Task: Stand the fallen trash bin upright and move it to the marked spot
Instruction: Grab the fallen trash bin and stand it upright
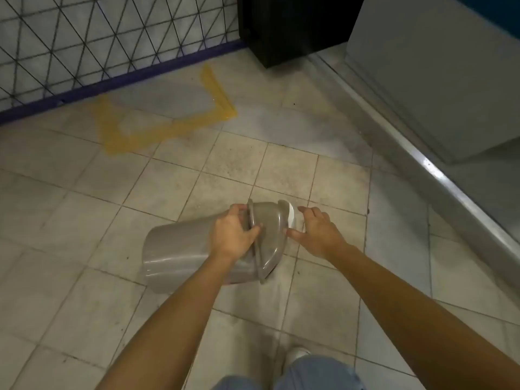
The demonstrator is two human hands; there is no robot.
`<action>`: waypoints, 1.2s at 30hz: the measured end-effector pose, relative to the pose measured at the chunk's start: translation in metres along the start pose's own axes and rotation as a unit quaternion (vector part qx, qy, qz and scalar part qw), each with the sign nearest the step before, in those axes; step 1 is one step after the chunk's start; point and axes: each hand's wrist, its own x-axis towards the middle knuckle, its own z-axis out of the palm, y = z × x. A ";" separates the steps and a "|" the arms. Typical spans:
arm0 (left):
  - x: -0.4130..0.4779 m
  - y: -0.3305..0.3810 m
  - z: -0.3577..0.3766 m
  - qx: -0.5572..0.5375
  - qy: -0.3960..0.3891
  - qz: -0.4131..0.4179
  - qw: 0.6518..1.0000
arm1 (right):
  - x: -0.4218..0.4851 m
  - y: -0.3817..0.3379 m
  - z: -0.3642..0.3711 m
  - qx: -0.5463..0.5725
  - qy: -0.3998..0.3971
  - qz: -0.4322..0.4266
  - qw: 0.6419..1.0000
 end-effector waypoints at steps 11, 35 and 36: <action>0.024 -0.028 0.035 0.006 -0.008 0.012 1.000 | 0.031 0.007 0.050 0.055 -0.013 0.033 0.998; 0.015 -0.025 -0.005 -0.188 0.019 -0.029 0.982 | 0.014 0.009 0.045 0.128 -0.022 0.025 0.991; 0.015 -0.025 -0.011 -0.199 0.025 -0.032 0.979 | 0.014 0.008 0.044 0.134 -0.026 0.042 0.990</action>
